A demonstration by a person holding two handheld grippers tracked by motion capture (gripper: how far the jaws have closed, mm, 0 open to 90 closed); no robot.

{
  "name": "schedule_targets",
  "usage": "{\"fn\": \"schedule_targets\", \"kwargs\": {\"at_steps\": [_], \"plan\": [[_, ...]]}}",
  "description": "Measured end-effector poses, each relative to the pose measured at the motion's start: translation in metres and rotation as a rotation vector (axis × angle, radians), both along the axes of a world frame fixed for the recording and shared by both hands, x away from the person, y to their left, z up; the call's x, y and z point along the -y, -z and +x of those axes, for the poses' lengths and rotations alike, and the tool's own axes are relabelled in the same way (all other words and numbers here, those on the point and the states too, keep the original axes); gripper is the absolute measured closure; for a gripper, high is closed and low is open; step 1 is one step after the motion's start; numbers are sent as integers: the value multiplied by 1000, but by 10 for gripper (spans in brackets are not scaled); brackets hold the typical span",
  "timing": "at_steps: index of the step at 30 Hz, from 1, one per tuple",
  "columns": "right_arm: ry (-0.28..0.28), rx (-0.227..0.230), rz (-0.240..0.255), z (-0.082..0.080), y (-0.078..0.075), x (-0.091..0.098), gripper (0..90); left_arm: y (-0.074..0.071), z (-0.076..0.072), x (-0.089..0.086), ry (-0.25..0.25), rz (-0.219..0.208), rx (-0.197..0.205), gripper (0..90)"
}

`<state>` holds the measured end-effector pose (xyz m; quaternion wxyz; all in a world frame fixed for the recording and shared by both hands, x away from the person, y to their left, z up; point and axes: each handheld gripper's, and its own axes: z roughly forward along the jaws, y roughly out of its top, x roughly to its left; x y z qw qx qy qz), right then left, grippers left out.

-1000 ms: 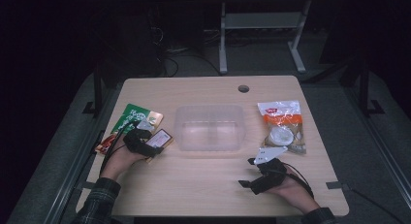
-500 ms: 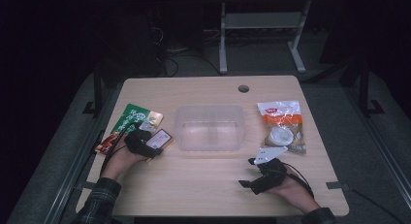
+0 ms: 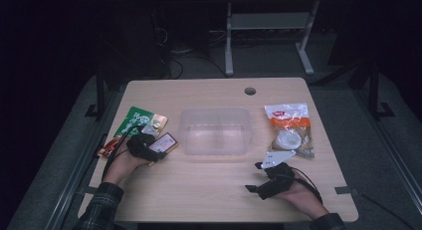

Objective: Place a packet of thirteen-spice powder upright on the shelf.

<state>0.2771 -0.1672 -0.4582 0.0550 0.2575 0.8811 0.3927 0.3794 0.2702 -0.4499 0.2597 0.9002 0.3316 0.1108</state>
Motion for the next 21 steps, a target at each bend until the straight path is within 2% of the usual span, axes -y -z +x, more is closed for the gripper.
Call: {"fn": "schedule_targets", "kwargs": {"at_steps": [1,7,13,17,21], "plan": [[0,2,1,0,0,0,139,-2,0,-1,6,1,-2,312],[2,3,1,0,0,0,139,-12,-3,-10,1,-68,25,313],[0,3,2,0,-1,1,139,-23,-14,-19,12,-136,59,314],[1,3,2,0,-1,1,139,-33,-22,-28,18,-234,86,314],[1,3,2,0,-1,1,139,-39,-29,-30,48,-307,95,314]]}}
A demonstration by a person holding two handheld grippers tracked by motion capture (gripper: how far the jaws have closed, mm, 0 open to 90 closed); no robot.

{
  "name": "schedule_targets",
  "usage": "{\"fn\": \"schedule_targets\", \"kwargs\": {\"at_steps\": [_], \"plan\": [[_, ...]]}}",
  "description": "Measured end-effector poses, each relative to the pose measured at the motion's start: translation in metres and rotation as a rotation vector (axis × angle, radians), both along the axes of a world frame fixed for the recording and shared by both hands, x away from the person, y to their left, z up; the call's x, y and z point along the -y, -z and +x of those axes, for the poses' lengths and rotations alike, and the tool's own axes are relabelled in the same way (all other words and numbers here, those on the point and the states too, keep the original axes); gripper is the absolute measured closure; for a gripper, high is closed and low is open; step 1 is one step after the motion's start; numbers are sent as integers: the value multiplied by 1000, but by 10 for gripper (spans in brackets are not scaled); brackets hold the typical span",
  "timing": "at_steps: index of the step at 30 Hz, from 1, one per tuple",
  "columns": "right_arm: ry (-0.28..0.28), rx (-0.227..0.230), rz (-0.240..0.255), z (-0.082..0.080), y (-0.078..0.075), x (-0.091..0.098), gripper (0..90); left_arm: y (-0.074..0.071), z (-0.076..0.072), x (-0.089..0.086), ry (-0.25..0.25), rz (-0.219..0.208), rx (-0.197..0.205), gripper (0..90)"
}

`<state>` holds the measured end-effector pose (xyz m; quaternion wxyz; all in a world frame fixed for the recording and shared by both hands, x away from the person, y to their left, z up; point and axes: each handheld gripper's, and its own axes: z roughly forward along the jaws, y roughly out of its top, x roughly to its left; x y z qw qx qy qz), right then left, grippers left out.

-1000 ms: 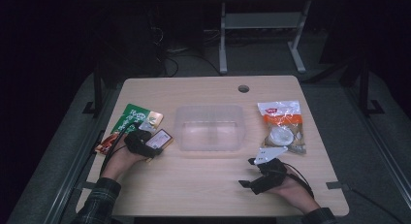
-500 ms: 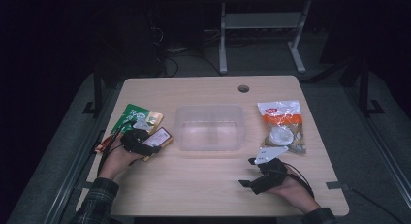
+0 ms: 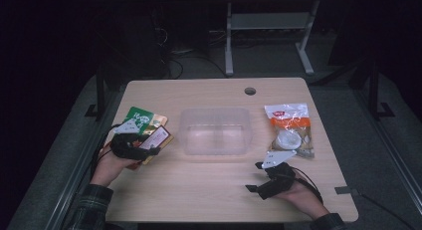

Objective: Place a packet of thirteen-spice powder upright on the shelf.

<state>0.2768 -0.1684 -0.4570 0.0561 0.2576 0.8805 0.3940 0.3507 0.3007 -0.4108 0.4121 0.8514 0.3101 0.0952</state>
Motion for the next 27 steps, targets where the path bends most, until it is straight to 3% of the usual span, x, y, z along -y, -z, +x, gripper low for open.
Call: {"fn": "schedule_targets", "kwargs": {"at_steps": [8,15,27], "plan": [[-7,5,0,0,0,1,137,-9,-11,14,115,-77,26,314],[-9,5,-15,0,-2,2,118,-11,-18,34,202,-88,35,314],[-81,2,44,0,-10,2,101,-12,-31,76,363,-146,60,314]]}}
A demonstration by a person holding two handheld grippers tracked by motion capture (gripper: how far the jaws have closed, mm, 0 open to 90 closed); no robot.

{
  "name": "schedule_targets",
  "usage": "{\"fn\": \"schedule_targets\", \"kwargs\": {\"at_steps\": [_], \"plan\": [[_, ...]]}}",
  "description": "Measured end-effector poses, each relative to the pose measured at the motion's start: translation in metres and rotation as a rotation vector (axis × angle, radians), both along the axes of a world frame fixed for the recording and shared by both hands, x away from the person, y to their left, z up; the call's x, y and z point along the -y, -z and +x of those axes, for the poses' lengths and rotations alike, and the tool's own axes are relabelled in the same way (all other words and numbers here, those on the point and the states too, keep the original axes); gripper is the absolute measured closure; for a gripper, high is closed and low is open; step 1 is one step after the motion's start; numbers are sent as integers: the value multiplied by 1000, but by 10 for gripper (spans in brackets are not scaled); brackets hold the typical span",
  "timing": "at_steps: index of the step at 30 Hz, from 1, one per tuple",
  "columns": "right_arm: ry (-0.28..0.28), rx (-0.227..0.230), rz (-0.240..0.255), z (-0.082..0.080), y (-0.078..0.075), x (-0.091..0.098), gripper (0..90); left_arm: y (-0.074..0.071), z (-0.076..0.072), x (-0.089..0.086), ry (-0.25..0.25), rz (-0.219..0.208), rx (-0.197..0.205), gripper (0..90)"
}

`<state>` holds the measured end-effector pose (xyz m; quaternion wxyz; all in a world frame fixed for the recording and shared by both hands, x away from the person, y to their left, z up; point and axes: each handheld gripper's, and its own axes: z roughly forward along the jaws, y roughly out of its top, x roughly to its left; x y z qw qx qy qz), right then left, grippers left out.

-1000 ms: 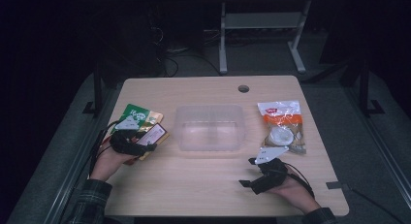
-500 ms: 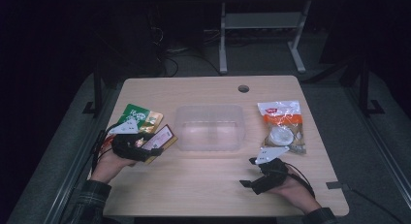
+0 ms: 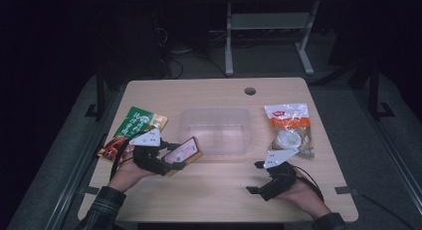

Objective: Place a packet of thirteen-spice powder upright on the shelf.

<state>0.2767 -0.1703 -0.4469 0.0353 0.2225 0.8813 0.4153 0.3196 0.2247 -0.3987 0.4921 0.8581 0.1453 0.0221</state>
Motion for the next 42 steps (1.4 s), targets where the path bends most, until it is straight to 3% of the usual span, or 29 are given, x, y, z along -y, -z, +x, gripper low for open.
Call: {"fn": "schedule_targets", "kwargs": {"at_steps": [8,17,29,42], "plan": [[-82,12,128,9,-13,-5,93,2,-6,23,73,-29,15,314],[-196,54,199,19,-35,-19,106,4,-12,41,144,-48,29,314],[-292,74,254,29,-49,-49,107,7,-17,53,197,-37,39,314],[-320,54,282,34,-47,-60,170,9,-19,58,215,-43,44,313]]}}
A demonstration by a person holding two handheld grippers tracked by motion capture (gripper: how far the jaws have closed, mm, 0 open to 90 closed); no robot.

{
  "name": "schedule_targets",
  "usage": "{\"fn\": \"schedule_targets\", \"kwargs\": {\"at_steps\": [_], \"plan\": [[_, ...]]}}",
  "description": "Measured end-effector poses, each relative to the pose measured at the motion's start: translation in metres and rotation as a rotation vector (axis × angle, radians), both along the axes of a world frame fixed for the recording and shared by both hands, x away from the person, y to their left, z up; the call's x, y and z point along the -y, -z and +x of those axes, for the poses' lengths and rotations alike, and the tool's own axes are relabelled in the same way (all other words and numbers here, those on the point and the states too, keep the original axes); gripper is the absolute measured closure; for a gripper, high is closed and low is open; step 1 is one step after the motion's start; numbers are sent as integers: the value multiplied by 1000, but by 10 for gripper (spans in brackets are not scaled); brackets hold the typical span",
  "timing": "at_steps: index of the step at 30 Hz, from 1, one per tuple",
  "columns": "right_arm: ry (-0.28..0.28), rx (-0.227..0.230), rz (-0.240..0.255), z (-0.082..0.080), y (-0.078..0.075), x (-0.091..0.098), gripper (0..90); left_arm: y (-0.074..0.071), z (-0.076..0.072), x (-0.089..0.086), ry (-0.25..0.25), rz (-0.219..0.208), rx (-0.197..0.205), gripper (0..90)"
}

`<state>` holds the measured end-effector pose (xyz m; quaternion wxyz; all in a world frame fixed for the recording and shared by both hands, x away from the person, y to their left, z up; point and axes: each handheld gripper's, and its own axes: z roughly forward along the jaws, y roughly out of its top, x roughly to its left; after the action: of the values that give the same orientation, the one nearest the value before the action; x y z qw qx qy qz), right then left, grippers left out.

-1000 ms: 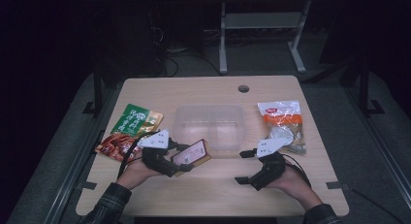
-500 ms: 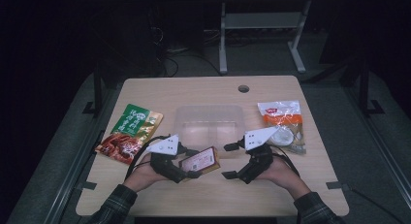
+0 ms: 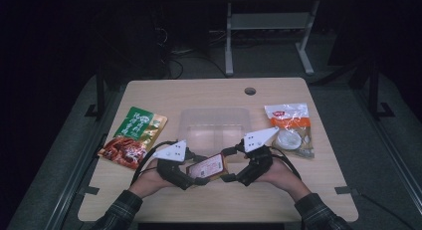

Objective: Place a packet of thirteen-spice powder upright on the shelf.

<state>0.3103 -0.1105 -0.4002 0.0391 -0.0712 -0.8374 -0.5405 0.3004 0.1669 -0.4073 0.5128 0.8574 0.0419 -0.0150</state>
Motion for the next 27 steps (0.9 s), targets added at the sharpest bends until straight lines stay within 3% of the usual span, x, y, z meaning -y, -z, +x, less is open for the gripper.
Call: {"fn": "schedule_targets", "kwargs": {"at_steps": [7,15,27], "plan": [[-10,6,12,-1,1,0,285,1,1,1,8,3,4,312],[-8,39,34,-4,-3,-2,293,5,0,7,3,40,-1,312],[17,58,61,-5,-10,-11,289,8,1,12,-7,51,-13,312]]}}
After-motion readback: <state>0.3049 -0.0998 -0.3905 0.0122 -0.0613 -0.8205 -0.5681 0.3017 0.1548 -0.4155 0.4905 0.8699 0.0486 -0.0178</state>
